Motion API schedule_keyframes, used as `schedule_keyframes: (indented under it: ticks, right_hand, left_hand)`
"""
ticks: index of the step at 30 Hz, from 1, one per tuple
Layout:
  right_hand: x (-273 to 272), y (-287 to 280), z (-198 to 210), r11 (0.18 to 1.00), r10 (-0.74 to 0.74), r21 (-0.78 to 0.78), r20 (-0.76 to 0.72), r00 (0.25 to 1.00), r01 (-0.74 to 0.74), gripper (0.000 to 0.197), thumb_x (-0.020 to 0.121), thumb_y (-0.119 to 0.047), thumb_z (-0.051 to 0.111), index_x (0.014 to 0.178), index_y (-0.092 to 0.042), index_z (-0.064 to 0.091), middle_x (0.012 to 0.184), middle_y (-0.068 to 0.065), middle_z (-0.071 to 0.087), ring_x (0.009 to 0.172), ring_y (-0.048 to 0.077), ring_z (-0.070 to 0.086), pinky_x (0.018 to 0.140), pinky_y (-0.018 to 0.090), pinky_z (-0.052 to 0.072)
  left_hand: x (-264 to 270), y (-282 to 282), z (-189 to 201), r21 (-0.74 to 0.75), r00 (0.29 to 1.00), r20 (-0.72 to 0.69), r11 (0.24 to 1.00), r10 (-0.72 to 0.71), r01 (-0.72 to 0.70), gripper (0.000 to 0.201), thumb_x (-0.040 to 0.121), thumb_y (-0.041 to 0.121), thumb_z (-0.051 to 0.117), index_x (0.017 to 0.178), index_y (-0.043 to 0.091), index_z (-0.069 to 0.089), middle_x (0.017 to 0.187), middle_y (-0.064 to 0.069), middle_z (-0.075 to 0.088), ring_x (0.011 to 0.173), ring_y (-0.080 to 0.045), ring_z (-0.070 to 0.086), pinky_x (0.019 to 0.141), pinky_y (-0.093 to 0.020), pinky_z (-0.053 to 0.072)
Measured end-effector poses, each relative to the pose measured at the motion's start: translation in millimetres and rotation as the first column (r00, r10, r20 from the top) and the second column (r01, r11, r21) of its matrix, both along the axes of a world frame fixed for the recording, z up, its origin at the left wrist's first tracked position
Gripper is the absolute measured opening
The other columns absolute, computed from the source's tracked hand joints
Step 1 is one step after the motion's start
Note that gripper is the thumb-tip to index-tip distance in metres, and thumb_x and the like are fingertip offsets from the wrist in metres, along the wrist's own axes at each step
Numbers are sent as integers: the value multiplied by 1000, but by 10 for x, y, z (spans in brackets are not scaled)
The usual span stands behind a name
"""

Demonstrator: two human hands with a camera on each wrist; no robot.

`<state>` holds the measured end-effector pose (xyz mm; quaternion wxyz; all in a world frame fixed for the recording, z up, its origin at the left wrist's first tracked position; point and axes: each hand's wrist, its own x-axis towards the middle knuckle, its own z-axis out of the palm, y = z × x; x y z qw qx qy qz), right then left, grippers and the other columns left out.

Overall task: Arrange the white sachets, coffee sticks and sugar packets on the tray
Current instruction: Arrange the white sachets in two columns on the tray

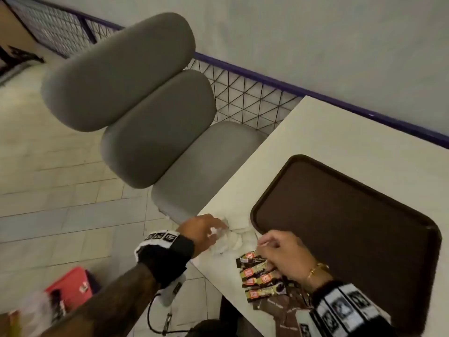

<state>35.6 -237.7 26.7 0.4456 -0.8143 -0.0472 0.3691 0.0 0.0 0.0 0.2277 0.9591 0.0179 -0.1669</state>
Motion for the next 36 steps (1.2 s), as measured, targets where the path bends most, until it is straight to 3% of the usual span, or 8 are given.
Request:
schedule_keyframes:
  ticks: [4,10,14,18,21,25,32,36]
  right_hand:
    - [70,440,-208,988,14,-152,-44,999,-21,19,87,-30,67,96,-14,64,74,11,69,38,9,59,36,18,41]
    - [82,664,-386,958,52,-280,-30,998,-58,17,86,-30,68,79,-16,61,80,13,73,57,22,70,43,25,50]
    - [82,542,-433,980,-109,-161,38,993,114,17,77,-24,77,71,-21,62,76,2,68,56,13,61,50,22,48]
    - [101,262,-238,984,-176,5,44,983,176,17,76,-24,81,72,-20,64,68,-5,66,61,2,58,56,19,46]
    - [139,34,-164,937,-321,127,-58,945,326,17,78,-12,78,74,-15,62,76,10,69,68,16,59,64,28,51]
    - [180,-199,-135,770,-556,203,-253,792,605,14,83,-4,73,86,-6,60,84,14,63,76,31,64,51,25,54]
    - [317,-353,-328,620,-712,203,-260,652,758,14,82,-2,74,90,1,63,88,18,62,82,27,65,62,29,61]
    - [420,-337,-421,712,-652,159,-211,728,684,23,74,8,76,94,2,66,93,19,72,88,31,71,84,40,59]
  left_hand:
    - [166,-3,-166,117,959,-81,953,-271,280,46,92,16,55,134,33,54,136,9,51,123,-15,51,89,-27,46]
    - [315,60,-317,183,908,-101,889,-407,419,39,89,21,58,128,30,59,131,4,51,111,-23,56,85,-33,48]
    - [393,139,-335,135,886,-73,875,-459,464,26,87,29,62,113,28,65,124,7,55,110,-20,55,83,-32,46]
    - [446,183,-275,30,940,-73,942,-332,335,12,86,38,66,95,31,71,98,14,62,94,-8,57,73,-24,41]
    - [504,205,-204,-242,983,-118,964,-142,110,8,81,32,76,74,30,72,74,16,67,71,2,56,68,-18,41]
    - [597,97,-103,-520,973,-221,837,62,-172,13,73,27,85,68,27,73,66,10,72,59,4,59,62,-12,44]
    - [760,-134,-177,-645,946,-298,703,128,-298,12,75,15,83,72,15,71,67,-1,74,62,-8,63,61,-22,49]
    - [807,-172,-144,-696,862,-430,509,270,-507,10,83,11,75,85,6,66,71,-7,70,64,-16,69,56,-27,58]
